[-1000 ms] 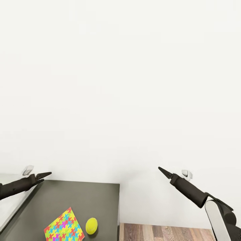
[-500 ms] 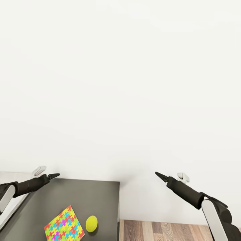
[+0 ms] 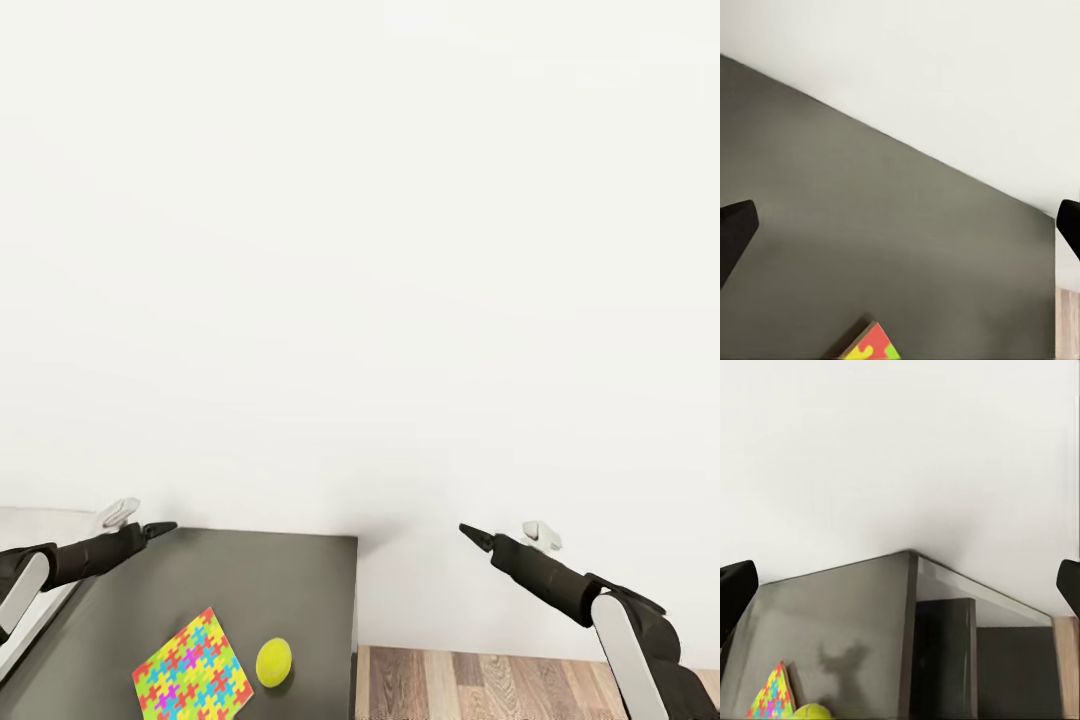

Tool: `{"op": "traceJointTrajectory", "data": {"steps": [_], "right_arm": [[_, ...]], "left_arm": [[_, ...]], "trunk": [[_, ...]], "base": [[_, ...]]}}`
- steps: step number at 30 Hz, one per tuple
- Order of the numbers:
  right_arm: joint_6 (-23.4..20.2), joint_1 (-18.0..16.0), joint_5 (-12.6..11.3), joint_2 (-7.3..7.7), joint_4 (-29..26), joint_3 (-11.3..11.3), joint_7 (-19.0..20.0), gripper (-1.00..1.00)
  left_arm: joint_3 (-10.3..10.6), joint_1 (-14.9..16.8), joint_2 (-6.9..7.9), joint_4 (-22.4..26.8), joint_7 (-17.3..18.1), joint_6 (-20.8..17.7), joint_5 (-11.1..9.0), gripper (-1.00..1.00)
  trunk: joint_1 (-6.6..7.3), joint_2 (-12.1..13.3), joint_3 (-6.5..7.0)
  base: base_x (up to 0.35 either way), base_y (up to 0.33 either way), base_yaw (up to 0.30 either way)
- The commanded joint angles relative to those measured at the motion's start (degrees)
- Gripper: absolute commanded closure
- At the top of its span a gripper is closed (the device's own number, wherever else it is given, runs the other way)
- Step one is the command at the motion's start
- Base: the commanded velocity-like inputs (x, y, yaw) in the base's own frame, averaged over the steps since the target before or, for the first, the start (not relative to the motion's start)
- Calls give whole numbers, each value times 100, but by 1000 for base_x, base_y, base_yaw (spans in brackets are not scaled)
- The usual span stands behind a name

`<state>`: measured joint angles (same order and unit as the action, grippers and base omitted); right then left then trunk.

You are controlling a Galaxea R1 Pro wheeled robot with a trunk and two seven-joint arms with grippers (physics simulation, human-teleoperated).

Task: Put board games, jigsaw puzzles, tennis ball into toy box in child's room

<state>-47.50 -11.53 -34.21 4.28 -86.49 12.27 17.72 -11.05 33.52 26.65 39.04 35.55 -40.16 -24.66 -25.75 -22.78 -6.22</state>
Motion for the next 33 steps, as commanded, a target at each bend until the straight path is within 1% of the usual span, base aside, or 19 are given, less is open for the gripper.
{"op": "traceJointTrajectory", "data": {"steps": [1,4,6,14,21,33], "right_arm": [[-30,-10,68,-7,-2,-26,-23,-100],[-31,-33,194,-25,0,-144,-233,-100],[-29,-56,228,-34,3,-190,-332,-100],[19,-170,290,-47,247,-349,-635,-100],[35,-269,299,-49,416,-384,-686,-100],[27,-296,294,-50,464,-392,-689,-100]], "left_arm": [[-12,5,-1,0,-44,-36,-15,-100],[-11,5,-1,4,-243,-36,-22,-100],[-11,5,-2,2,-312,-36,-25,-100],[-11,5,-2,2,-433,-36,-29,-100],[-11,5,-3,3,-436,-27,-30,-100],[-27,5,-3,4,-399,28,-37,-100]], "trunk": [[-3,-13,-22],[-3,-13,-51],[-3,-13,-69],[-3,-13,-145],[-3,-13,-211],[-3,-13,-324]], "base": [[0,0,0],[0,0,0],[0,0,0],[0,0,0],[0,0,0],[0,0,0]]}}
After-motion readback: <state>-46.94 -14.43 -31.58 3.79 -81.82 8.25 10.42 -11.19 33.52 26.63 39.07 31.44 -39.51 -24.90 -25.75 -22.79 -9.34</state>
